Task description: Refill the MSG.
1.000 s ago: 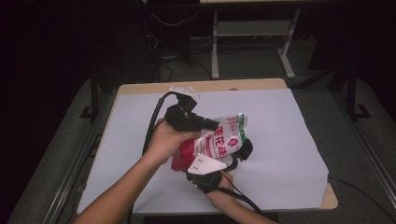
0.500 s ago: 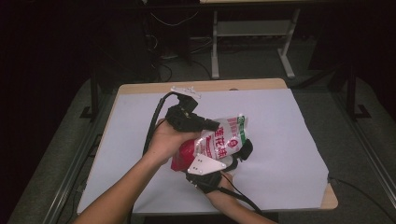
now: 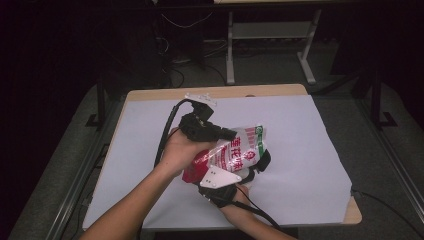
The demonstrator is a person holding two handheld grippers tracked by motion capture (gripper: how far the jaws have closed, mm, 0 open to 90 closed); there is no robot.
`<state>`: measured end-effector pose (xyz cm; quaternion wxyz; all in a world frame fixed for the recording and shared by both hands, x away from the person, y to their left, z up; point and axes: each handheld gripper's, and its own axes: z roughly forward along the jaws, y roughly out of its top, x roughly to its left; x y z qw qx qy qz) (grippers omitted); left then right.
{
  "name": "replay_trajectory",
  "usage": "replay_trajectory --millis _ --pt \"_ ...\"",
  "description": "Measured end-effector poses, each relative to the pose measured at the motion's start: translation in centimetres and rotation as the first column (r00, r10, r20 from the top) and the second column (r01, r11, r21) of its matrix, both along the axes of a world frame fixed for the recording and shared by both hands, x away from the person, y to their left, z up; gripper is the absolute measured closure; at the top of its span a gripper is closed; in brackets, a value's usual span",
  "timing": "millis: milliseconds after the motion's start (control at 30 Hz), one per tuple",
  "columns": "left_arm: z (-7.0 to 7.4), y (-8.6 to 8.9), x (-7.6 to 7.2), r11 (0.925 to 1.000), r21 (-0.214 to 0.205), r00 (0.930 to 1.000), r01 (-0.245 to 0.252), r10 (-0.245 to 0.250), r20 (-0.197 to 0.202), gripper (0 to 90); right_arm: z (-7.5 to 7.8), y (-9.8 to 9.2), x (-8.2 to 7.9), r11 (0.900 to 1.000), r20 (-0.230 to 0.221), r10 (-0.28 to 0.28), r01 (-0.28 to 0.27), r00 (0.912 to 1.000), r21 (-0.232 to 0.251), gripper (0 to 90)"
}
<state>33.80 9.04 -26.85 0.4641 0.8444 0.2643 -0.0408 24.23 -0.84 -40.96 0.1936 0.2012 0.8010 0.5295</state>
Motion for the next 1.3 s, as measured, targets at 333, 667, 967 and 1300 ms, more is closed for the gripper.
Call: replay_trajectory --millis 333,667,967,1300 --pt "0.0 0.03 -0.03 1.0 -0.002 1.0 -0.007 0.007 0.0 90.0 0.0 0.03 -0.01 1.0 0.002 0.001 -0.001 1.0 0.0 90.0" --pt "-0.04 0.03 0.0 0.9999 -0.008 1.0 -0.009 0.009 0.0 90.0 -0.06 -0.01 0.12 1.0 0.003 0.0 0.0 1.0 -0.004 90.0" --pt "-0.03 0.06 0.02 0.9998 -0.013 0.9998 -0.017 0.017 0.002 90.0 -0.02 0.02 0.15 1.0 0.002 -0.003 0.003 1.0 0.0 89.9" --pt "-0.01 0.08 0.05 0.9997 -0.014 0.9997 -0.021 0.021 0.008 90.0 0.04 0.09 0.18 1.0 0.004 -0.002 0.002 1.0 0.003 90.0"
